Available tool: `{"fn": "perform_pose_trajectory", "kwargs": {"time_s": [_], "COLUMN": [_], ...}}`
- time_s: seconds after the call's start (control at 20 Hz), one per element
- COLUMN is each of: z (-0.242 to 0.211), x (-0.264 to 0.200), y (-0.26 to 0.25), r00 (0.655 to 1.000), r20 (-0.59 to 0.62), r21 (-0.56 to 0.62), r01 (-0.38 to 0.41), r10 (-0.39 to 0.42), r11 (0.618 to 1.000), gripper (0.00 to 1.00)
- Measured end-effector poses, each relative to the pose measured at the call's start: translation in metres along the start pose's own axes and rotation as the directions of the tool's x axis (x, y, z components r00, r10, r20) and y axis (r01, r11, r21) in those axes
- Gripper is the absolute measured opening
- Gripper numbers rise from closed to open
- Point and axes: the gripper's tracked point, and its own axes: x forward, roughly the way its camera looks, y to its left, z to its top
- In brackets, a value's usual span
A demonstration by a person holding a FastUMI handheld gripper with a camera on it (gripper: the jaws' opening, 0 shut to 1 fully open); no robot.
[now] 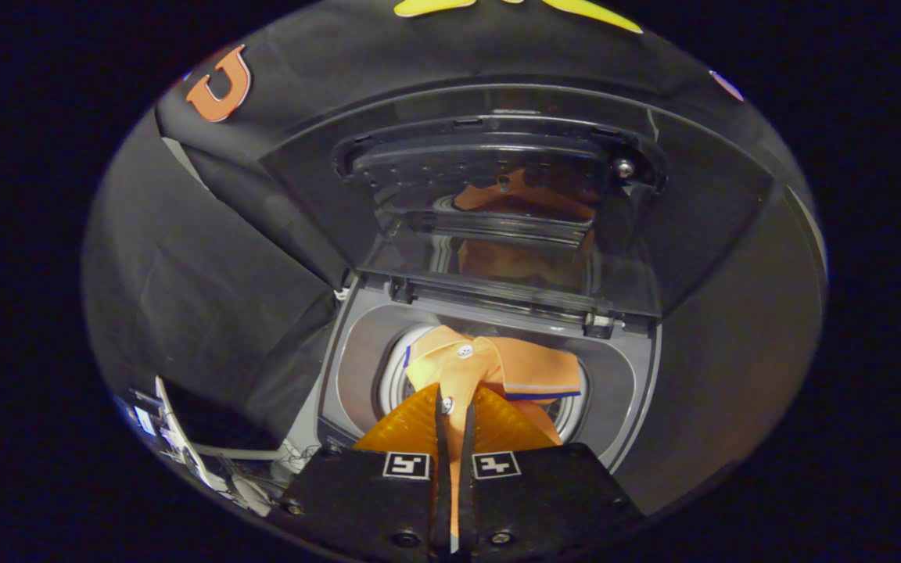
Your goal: Put the clothes into the washing machine and then close the washing machine lid.
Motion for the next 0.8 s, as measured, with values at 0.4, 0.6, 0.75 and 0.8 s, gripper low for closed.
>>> {"fn": "perform_pose_trajectory", "kwargs": {"time_s": [0.4,0.6,0.75,0.8], "z": [0.004,0.002,-0.002,-0.003], "x": [0.000,-0.004,-0.007,-0.008], "y": [-0.001,-0.002,-0.003,-0.006], "r00": [0.999,0.997,0.996,0.996], "r20": [0.023,0.045,0.044,0.048], "r21": [-0.001,0.007,0.005,0.007], "r01": [0.031,0.062,0.074,0.080], "r10": [-0.031,-0.062,-0.074,-0.081], "r11": [1.000,0.998,0.997,0.997], "gripper": [0.50,0.92,0.92,0.92]}}
